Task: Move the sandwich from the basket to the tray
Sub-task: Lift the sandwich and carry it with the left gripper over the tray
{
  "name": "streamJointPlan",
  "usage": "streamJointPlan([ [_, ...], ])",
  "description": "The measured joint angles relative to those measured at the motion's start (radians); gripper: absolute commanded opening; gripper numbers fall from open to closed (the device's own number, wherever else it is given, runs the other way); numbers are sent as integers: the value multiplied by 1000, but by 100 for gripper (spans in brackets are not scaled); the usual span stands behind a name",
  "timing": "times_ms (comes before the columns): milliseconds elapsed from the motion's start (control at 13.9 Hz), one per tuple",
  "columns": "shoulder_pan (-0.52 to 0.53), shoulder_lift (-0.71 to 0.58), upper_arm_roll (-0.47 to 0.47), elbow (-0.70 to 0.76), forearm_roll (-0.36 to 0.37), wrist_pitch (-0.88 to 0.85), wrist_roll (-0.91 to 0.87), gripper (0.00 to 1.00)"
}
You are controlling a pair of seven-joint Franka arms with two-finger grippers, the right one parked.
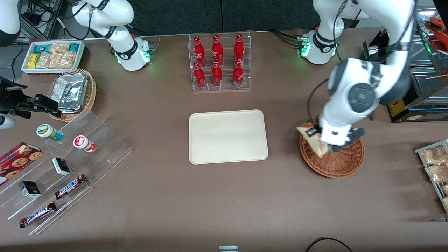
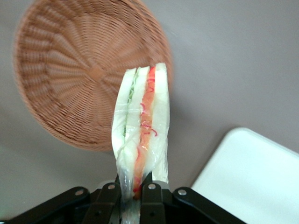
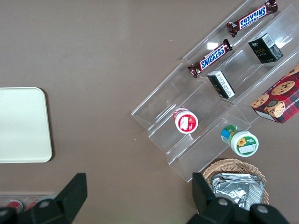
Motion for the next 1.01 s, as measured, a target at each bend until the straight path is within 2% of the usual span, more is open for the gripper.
streamJointPlan([
  [288, -138, 111, -2, 104, -4, 3, -17, 0],
  [719, -228, 334, -5, 285, -27, 38, -17, 0],
  [1007, -302, 378, -7, 306, -27, 85, -25, 0],
])
